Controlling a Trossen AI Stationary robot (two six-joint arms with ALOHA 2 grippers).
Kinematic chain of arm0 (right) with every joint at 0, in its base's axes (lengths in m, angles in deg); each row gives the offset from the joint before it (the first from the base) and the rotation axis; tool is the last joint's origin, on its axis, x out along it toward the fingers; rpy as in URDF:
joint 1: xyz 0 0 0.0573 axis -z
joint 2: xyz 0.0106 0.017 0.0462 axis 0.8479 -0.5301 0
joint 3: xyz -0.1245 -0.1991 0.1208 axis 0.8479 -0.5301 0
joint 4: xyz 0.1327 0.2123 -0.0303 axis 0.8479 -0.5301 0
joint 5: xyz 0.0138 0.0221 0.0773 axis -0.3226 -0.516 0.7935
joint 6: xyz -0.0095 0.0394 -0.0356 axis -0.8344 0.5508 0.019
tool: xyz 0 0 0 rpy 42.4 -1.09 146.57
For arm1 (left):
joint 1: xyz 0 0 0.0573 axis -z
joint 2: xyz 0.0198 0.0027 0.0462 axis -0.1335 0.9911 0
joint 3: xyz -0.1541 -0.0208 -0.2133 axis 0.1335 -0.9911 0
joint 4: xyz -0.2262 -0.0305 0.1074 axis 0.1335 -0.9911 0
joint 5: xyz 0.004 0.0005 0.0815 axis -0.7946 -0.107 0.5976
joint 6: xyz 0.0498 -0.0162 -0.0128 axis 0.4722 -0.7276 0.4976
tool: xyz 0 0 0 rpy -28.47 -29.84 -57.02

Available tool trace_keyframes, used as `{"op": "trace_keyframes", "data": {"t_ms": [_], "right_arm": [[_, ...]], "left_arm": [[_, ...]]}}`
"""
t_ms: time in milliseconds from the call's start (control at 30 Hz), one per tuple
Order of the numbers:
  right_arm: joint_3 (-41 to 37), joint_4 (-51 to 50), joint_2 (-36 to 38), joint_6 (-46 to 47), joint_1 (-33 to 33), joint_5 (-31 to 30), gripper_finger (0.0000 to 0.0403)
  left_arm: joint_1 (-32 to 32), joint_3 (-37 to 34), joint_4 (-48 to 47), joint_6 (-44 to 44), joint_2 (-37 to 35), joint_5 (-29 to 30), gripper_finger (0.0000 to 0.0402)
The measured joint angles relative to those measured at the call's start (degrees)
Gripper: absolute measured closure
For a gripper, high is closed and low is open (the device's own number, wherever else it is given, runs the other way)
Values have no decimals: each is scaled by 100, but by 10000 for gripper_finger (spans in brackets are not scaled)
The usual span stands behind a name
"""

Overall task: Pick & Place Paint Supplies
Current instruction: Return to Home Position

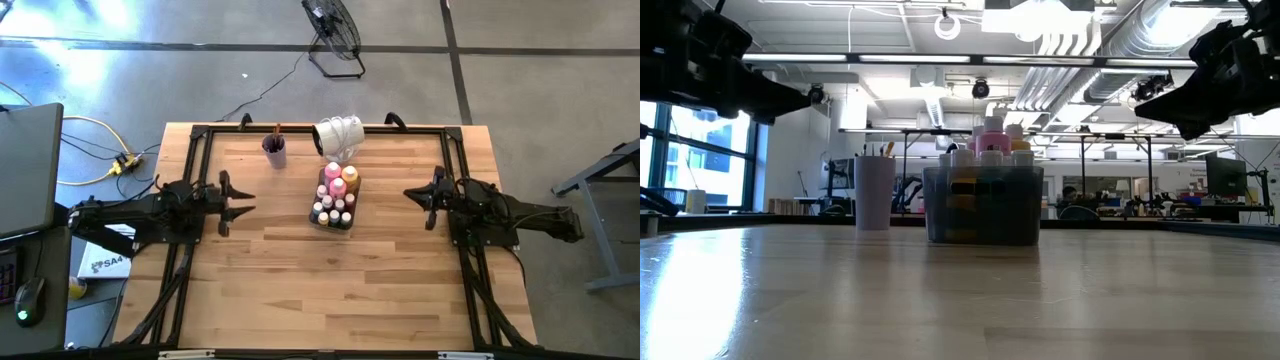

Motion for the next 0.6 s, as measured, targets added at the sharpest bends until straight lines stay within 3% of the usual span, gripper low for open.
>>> {"op": "trace_keyframes", "data": {"t_ms": [133,600], "right_arm": [[0,-13,-2,7,-1,80,398],[-2,-21,-4,9,-1,69,398]], "left_arm": [[0,-4,20,0,-1,-243,264],[-2,-6,39,-7,-1,-243,264]]}}
